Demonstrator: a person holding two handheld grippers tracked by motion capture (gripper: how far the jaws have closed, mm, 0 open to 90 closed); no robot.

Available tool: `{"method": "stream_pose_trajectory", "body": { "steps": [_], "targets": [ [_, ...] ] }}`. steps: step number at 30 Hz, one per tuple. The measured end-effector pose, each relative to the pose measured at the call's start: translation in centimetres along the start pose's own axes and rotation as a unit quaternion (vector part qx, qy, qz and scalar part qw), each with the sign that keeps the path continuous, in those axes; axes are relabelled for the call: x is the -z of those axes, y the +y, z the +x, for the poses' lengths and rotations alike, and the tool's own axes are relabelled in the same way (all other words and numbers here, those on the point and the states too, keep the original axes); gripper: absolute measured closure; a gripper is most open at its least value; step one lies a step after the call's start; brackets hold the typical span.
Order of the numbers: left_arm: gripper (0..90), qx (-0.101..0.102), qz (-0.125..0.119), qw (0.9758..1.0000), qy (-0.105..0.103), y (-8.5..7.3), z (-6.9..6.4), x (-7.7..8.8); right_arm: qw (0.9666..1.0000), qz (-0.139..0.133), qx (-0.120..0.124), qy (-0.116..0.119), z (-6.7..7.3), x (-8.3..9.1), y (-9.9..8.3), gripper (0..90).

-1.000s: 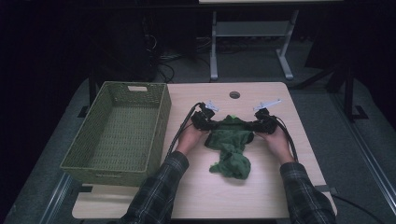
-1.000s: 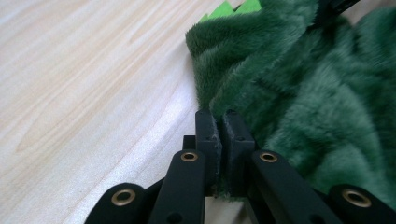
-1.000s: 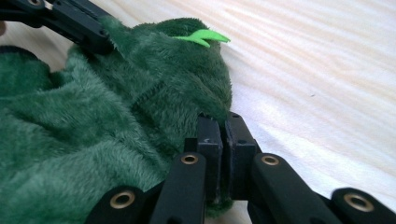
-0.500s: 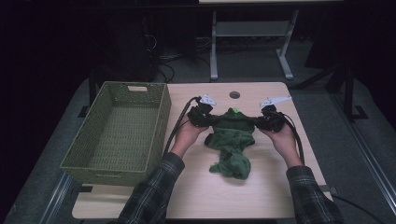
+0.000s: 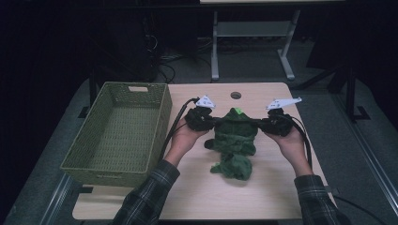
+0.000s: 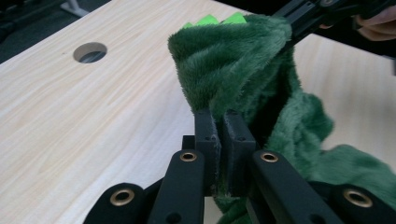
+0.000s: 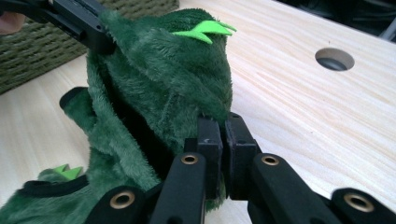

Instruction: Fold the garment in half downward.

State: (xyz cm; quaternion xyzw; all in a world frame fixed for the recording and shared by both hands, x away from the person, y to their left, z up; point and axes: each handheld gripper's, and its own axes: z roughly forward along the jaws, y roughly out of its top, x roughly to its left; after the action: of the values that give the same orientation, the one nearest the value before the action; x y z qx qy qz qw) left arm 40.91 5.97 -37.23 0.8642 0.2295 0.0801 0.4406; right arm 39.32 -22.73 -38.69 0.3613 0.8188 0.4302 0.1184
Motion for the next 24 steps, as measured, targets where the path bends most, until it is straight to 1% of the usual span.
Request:
{"method": "stream_pose_trajectory", "body": {
  "steps": [3,4,5,6,9,11,13,15,16,19,22,24],
  "targets": [
    [85.8,-0.002,-0.002,1.0,-0.009,-0.1,-0.7,0.4,1.0,-0.003,0.001,0.002,0.4,0.4,-0.5,86.5],
    [85.8,-0.008,0.001,0.9999,-0.01,-0.1,-0.9,0.6,1.0,-0.002,0.002,0.004,0.5,0.5,-0.7,86.5],
    [85.8,-0.01,0.001,0.9999,-0.012,-0.2,-1.2,0.7,1.0,-0.002,0.004,0.002,0.7,0.7,-0.8,86.4],
    [85.8,-0.014,0.0,0.9998,-0.014,-0.3,-1.4,0.9,1.0,-0.006,0.002,0.003,1.0,0.9,-1.0,86.5],
    [85.8,-0.013,-0.005,0.9996,-0.024,-0.7,-2.0,1.2,0.9999,-0.007,0.006,0.009,1.7,1.4,-1.6,86.4],
    [85.8,-0.017,-0.004,0.9995,-0.027,-1.1,-2.4,1.5,0.9998,-0.011,0.012,0.009,2.4,1.8,-2.0,86.5],
    [85.8,-0.018,-0.005,0.9993,-0.031,-1.5,-2.8,1.7,0.9997,-0.012,0.014,0.014,2.9,2.2,-2.3,86.4],
    [85.8,-0.019,-0.006,0.999,-0.039,-2.0,-3.2,1.9,0.9997,-0.011,0.017,0.017,3.6,2.6,-2.7,86.4],
    [85.8,-0.021,-0.007,0.9988,-0.044,-2.2,-3.4,1.9,0.9995,-0.015,0.022,0.016,3.9,2.8,-3.0,86.4],
    [85.8,-0.017,-0.007,0.9982,-0.057,-3.0,-4.1,2.0,0.9994,-0.009,0.024,0.022,4.7,3.3,-3.5,86.4],
    [85.8,-0.021,-0.005,0.9977,-0.064,-3.6,-4.7,2.2,0.9989,-0.012,0.034,0.029,5.4,3.6,-4.1,86.4],
    [85.8,-0.02,-0.007,0.9972,-0.071,-4.0,-5.0,2.3,0.9989,-0.004,0.033,0.032,5.9,3.6,-4.5,86.3]
  ]
}}
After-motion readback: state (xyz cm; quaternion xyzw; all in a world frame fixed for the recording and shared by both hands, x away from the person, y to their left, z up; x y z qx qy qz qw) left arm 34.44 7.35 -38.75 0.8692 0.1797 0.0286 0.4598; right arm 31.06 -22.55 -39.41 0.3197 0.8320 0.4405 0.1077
